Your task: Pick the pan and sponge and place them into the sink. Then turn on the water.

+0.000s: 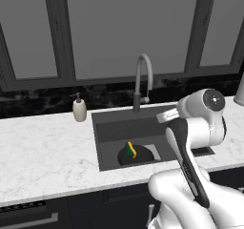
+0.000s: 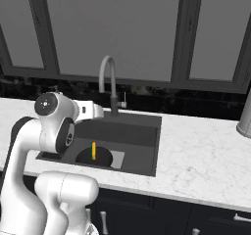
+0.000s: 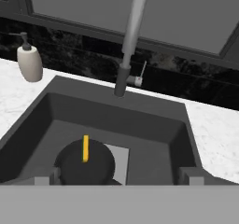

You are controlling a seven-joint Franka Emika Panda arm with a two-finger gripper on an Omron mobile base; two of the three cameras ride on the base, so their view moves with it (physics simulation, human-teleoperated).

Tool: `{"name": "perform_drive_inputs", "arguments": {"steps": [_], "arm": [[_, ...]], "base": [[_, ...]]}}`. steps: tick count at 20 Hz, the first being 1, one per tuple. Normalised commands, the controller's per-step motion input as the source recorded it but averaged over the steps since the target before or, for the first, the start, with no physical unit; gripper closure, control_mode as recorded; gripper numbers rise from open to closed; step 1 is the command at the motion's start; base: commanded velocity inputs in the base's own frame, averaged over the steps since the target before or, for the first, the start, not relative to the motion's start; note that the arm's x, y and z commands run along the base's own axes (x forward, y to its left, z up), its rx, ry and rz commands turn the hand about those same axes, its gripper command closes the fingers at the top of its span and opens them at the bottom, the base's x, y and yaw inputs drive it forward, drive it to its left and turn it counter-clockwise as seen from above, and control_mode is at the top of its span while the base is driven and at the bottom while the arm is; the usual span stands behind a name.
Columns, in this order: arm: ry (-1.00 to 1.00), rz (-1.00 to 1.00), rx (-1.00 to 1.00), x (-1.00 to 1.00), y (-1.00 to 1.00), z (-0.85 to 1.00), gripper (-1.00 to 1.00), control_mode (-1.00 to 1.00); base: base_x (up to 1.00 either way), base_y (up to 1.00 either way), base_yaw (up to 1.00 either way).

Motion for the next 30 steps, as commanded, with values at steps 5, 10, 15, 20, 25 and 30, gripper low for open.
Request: {"name": "perform_drive_inputs", "arguments": {"steps": [5,10,15,20,25,30], "arm": [[-0.21,-0.02,0.02,0.0,-0.51,0.11,-1.0,-1.0],[-0.23,0.0,0.05,0.0,-0.53,0.05,-1.0,-1.0],[-0.2,0.0,0.07,0.05,-0.5,0.0,-1.0,-1.0],[-0.15,0.0,0.03,0.23,-0.23,0.0,-1.0,-1.0],[-0.11,0.0,0.0,0.39,-0.01,0.0,-1.0,-1.0],[-0.02,0.0,0.0,0.39,-0.02,0.0,-1.0,-1.0]], "base": [[0.0,0.0,0.0],[0.0,0.0,0.0],[0.0,0.0,0.0],[0.0,0.0,0.0],[0.0,0.0,0.0],[0.0,0.0,0.0]]}}
